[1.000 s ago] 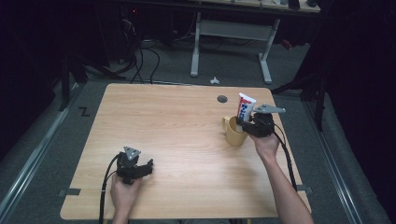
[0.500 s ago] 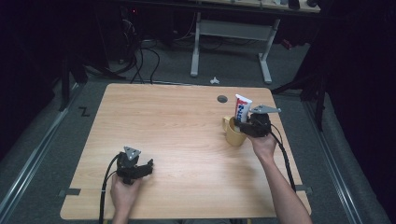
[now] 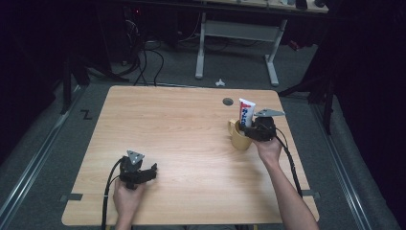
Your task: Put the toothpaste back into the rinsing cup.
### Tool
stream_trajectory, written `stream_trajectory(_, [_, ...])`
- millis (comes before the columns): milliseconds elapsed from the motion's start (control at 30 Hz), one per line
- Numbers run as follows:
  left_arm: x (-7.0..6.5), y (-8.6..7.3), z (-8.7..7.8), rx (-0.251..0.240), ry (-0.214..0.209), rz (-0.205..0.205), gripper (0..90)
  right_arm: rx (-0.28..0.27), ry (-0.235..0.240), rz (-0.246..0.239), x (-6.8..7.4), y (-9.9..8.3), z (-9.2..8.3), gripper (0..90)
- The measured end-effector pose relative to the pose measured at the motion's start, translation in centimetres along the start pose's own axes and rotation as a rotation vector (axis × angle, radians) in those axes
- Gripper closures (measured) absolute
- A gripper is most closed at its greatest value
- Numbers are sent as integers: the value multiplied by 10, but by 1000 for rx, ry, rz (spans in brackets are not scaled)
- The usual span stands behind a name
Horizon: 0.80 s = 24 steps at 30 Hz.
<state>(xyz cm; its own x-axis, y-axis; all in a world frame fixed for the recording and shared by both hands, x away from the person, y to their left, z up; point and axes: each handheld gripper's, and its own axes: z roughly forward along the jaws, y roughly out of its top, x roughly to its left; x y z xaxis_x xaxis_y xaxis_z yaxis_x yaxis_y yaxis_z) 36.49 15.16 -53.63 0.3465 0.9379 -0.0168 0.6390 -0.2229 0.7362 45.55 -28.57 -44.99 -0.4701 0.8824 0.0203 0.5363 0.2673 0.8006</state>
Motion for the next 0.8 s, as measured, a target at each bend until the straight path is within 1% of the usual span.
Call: stream_trajectory(800, [0, 0, 0, 0, 0, 0, 216, 44, -8, 12, -4, -4, 7, 591])
